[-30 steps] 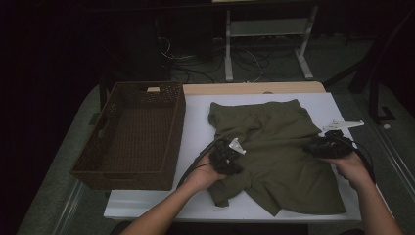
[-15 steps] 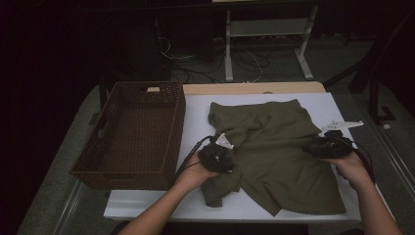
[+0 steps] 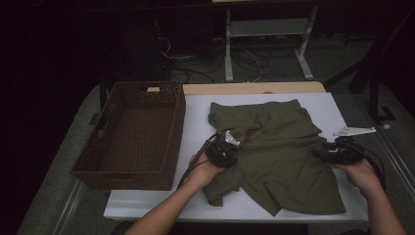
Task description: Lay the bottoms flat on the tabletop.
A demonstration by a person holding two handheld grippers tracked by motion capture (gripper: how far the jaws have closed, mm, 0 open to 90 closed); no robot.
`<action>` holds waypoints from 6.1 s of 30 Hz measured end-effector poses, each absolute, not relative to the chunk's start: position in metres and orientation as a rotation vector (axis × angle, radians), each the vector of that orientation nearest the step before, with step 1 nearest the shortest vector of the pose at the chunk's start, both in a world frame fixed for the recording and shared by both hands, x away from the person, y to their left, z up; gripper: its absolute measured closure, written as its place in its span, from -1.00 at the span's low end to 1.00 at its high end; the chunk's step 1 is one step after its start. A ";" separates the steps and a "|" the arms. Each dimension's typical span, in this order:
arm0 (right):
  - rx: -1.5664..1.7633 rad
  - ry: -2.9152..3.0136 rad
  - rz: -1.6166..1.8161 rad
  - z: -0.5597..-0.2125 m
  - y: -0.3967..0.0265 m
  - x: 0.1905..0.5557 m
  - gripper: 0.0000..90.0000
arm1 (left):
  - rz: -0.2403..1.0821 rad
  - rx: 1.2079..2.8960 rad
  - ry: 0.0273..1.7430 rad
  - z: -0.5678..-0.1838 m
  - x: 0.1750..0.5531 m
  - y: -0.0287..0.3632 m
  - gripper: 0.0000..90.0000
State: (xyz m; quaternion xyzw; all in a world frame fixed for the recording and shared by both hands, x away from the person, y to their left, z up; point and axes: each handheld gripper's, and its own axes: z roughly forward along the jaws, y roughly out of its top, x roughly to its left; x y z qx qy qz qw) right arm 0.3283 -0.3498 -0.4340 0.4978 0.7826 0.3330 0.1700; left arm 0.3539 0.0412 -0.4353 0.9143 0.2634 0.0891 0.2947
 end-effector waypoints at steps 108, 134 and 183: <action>1.492 2.065 1.037 -0.427 -0.386 0.360 0.94 | 0.404 2.321 0.681 -0.421 0.424 0.024 0.99; 1.534 2.028 1.110 -0.424 -0.387 0.375 0.06 | 0.212 2.216 0.707 -0.422 0.435 0.028 0.26; 1.428 2.119 1.158 -0.425 -0.355 0.329 -0.37 | -0.101 2.335 0.166 -0.448 0.306 -0.084 0.15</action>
